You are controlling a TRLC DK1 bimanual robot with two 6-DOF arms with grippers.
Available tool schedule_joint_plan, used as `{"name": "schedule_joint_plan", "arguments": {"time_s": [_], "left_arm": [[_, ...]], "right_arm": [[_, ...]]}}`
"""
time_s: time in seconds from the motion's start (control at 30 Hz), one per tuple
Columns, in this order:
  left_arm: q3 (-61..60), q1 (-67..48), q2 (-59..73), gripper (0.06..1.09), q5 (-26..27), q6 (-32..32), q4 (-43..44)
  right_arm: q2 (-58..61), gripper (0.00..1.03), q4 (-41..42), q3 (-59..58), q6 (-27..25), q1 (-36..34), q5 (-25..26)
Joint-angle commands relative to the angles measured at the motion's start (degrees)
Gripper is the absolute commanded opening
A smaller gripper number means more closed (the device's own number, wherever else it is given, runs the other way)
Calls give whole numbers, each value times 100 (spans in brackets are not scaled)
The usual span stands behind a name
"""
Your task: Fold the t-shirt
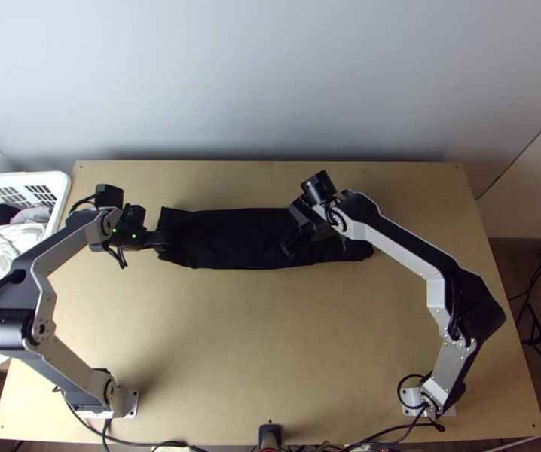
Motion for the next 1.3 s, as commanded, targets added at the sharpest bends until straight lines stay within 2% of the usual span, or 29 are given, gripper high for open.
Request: {"name": "schedule_joint_plan", "arguments": {"time_s": [0.0, 0.27, 0.33, 0.43, 0.63, 0.97, 1.27], "left_arm": [[80, 36, 439, 97, -59, -122, -12], [730, -263, 1027, 96, 29, -491, -65], [844, -360, 1133, 92, 73, -509, -170], [897, -500, 1151, 73, 188, -570, -267], [888, -624, 852, 11, 346, -667, -407], [1688, -791, -221, 9, 829, -966, -618], [2787, -1230, -317, 9, 1348, -1229, -847]], "right_arm": [[-25, 95, -7, -51, 2, 6, -64], [28, 95, 2, -7, 2, -2, -82], [81, 95, 2, 72, -7, -2, -82], [169, 95, 2, 212, -7, -11, -82], [511, 95, 2, 529, -16, -2, -82], [1443, 95, 29, 801, -51, 226, -117], [1592, 95, 20, 678, 2, 156, -126]]}}
